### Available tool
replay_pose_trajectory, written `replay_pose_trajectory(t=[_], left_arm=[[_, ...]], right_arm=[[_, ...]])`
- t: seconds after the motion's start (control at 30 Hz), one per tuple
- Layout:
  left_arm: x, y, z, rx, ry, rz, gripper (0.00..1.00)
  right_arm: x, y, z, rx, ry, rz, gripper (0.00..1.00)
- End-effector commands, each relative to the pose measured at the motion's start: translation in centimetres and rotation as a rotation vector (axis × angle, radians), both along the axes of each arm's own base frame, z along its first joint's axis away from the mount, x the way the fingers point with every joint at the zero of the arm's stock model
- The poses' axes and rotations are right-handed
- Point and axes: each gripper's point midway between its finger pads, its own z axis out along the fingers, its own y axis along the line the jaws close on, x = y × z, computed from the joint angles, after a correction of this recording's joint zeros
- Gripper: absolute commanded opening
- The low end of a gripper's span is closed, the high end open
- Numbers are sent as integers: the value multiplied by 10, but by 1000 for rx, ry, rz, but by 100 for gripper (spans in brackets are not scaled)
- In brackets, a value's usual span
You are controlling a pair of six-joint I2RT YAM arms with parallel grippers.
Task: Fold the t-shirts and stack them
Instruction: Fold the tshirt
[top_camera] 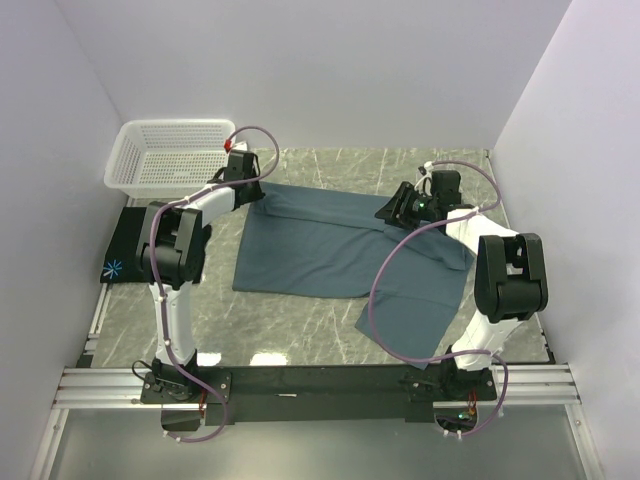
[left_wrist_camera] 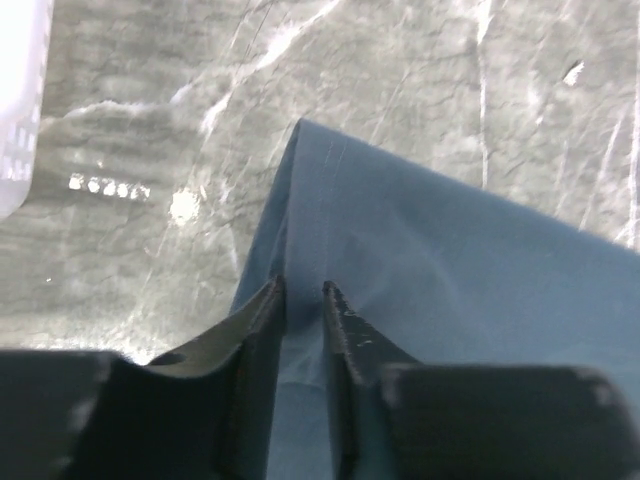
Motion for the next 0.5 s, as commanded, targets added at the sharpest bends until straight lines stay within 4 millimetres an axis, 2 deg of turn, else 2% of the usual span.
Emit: replay_pose_trajectory(t=[0.0, 0.07, 0.13, 0.23, 0.3, 0.4, 0.43, 0.47], left_arm=[[4, 4, 28, 21, -35, 1, 24], [3, 9, 27, 50, -20, 16, 16], [7, 13, 35, 74, -26, 27, 9], [10, 23, 40, 130, -17, 51, 1], [13, 27, 45, 159, -21, 54, 1], [16, 27, 46, 180, -21, 39, 10], [16, 27, 43, 182, -17, 32, 22], [15, 28, 35, 193, 4, 32, 26]], right_arm=[[7, 3, 9, 0, -36, 22, 51], [7, 3, 10, 3, -35, 22, 51], [6, 3, 8, -1, -30, 25, 51], [7, 3, 7, -2, -29, 24, 51], [6, 2, 6, -5, -23, 23, 51], [7, 1, 4, -12, -17, 22, 51], [6, 1, 2, -14, -10, 23, 51], [7, 0, 0, -18, -6, 21, 51]])
